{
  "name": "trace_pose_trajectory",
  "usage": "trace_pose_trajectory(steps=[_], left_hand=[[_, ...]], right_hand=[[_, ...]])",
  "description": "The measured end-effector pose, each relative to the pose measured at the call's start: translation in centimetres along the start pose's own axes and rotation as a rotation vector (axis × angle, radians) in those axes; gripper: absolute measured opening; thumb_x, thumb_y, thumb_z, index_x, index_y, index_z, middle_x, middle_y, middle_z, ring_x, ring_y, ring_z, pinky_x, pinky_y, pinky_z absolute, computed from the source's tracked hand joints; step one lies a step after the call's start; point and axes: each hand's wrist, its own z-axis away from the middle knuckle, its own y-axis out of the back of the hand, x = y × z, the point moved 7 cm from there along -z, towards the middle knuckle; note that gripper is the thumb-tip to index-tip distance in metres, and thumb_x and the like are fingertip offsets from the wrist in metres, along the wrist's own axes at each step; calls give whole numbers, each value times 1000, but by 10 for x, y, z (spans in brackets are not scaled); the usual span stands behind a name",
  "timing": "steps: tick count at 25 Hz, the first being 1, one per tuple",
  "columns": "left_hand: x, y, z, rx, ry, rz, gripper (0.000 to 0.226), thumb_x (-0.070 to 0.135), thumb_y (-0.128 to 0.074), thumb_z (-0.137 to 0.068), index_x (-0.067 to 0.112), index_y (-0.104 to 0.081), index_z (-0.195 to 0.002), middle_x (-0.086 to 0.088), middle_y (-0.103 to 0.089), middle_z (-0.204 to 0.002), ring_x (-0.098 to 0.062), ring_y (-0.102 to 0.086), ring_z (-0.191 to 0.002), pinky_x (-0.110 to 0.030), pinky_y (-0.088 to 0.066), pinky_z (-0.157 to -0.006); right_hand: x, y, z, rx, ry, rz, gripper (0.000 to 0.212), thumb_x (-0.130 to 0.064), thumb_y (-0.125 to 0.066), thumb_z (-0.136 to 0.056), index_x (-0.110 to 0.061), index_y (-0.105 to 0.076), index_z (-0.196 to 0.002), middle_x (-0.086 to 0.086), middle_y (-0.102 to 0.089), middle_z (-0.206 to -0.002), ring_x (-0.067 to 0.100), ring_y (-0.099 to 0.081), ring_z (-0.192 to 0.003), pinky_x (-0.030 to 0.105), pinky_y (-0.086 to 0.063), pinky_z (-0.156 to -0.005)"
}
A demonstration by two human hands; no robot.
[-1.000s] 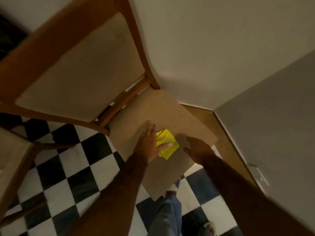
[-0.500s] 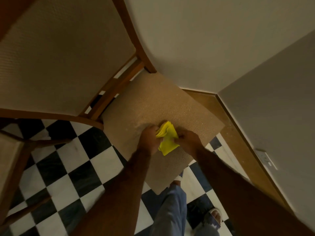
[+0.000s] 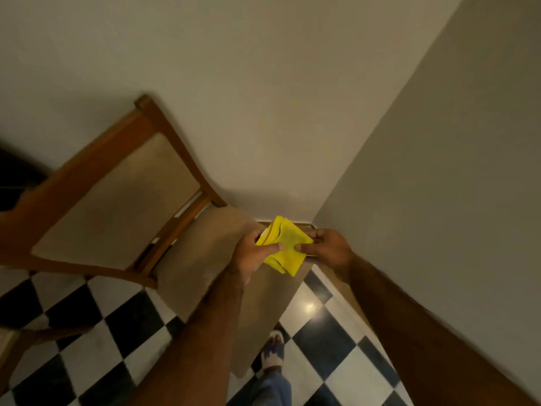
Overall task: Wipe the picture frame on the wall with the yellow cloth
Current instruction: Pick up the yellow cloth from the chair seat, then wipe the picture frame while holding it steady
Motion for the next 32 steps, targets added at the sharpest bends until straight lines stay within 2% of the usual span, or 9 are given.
trace_pose_trajectory(steps=[4,8,12,15,18,22,25,29,32], left_hand=[[94,-36,31,-72,-165,13,33,6,-87,-74,5,-71,-103,-29,-74,-112,-37,-73,-99,-58,-59,-91],[172,-72,70,-167,-289,24,34,10,-86,-77,6,-74,-108,-15,-77,-97,-25,-73,-83,-38,-63,-75],[246,-109,123,-223,-414,67,25,12,-80,-84,9,-74,-108,-12,-76,-97,-24,-73,-87,-34,-64,-76],[300,-135,164,-248,-533,66,17,14,-79,-85,14,-75,-102,-5,-78,-90,-20,-74,-83,-30,-63,-70],[361,-164,212,-274,-664,72,20,13,-78,-85,12,-75,-105,-9,-78,-95,-22,-75,-84,-31,-63,-70],[444,-197,280,-297,-820,132,19,15,-79,-85,15,-75,-103,-8,-79,-94,-21,-76,-82,-32,-63,-71],[500,-217,331,-318,-917,182,16,16,-79,-85,20,-75,-100,-3,-79,-90,-17,-76,-79,-31,-64,-71],[567,-234,402,-350,-1055,234,14,19,-80,-84,21,-75,-96,-2,-79,-90,-17,-75,-81,-30,-63,-68],[612,-240,451,-376,-1147,240,22,23,-82,-82,20,-74,-103,-6,-78,-97,-20,-75,-88,-32,-62,-69]], right_hand=[[-77,53,67,93,167,73,37,2,-79,-82,12,-66,-115,25,-71,-105,33,-71,-92,30,-64,-73],[-139,90,136,158,297,81,37,3,-79,-81,11,-67,-114,24,-71,-101,29,-71,-86,29,-65,-72],[-190,126,217,232,456,72,39,4,-80,-80,14,-65,-114,22,-68,-96,25,-71,-80,26,-64,-67],[-227,152,278,317,564,72,42,2,-83,-76,16,-65,-112,24,-64,-95,32,-69,-90,33,-65,-73],[-266,177,349,395,681,67,34,1,-85,-75,8,-67,-103,22,-61,-93,32,-68,-91,40,-65,-80],[-319,205,448,453,839,64,35,2,-80,-81,9,-67,-113,23,-67,-103,30,-71,-92,27,-65,-72],[-358,218,520,567,961,102,36,3,-78,-82,11,-66,-116,21,-68,-100,25,-70,-83,24,-64,-68],[-401,224,613,687,1091,146,33,1,-79,-82,8,-69,-113,24,-69,-101,30,-69,-92,46,-62,-89],[-427,225,677,772,1167,180,40,-2,-81,-81,9,-68,-118,27,-72,-112,34,-74,-100,46,-62,-88]])
